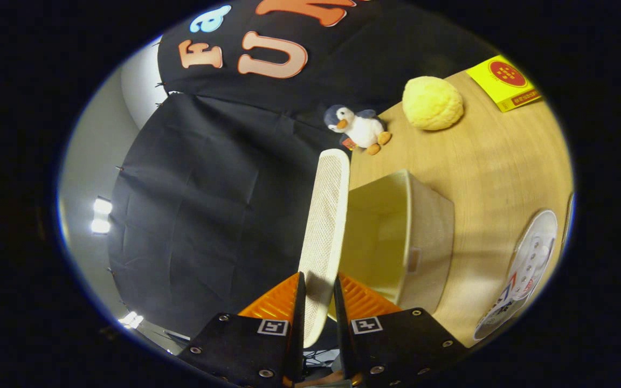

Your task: Open the storage box then place both shoes into the box .Put the left shoe in first, then the right shoe, with the right side of both shoes facing outward in a uniform manner.

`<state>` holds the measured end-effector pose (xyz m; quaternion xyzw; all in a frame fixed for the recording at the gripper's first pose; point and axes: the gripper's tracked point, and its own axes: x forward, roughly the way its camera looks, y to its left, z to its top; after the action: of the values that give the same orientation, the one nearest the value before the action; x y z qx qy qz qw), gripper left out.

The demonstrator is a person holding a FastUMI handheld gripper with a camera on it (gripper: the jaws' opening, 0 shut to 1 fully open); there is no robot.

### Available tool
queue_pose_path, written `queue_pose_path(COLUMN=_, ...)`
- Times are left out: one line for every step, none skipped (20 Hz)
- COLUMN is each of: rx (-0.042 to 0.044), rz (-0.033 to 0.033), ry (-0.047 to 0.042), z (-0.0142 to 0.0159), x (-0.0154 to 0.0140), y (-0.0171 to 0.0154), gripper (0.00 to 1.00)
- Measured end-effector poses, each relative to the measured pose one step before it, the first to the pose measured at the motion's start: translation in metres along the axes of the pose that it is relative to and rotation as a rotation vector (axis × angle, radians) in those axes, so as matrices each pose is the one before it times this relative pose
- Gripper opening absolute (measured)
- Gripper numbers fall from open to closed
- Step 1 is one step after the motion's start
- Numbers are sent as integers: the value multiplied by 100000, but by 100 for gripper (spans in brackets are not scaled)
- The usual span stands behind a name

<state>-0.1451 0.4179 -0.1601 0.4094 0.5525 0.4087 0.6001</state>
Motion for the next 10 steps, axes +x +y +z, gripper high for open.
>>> queue_pose_path(rx=208, rz=789, ry=-575, z=452, x=491, y=1118, gripper=25)
queue_pose_path(rx=543, rz=864, ry=-363, z=367, x=650, y=966, gripper=23)
queue_pose_path(rx=1214, rz=1374, ry=164, z=205, x=698, y=1012, gripper=22)
queue_pose_path(rx=1437, rz=1489, ry=386, z=5, x=878, y=1102, gripper=22)
queue_pose_path(rx=832, rz=1271, ry=628, z=-124, x=855, y=971, gripper=22)
queue_pose_path(rx=-239, rz=804, ry=466, z=-69, x=911, y=847, gripper=22)
queue_pose_path(rx=153, rz=925, ry=238, z=-43, x=1054, y=825, gripper=22)
queue_pose_path(rx=406, rz=1347, ry=540, z=-318, x=847, y=1025, gripper=21)
queue_pose_path(rx=752, rz=21, ry=767, z=-187, x=1116, y=530, gripper=22)
queue_pose_path(rx=-485, rz=-835, ry=1100, z=-361, x=1141, y=373, gripper=22)
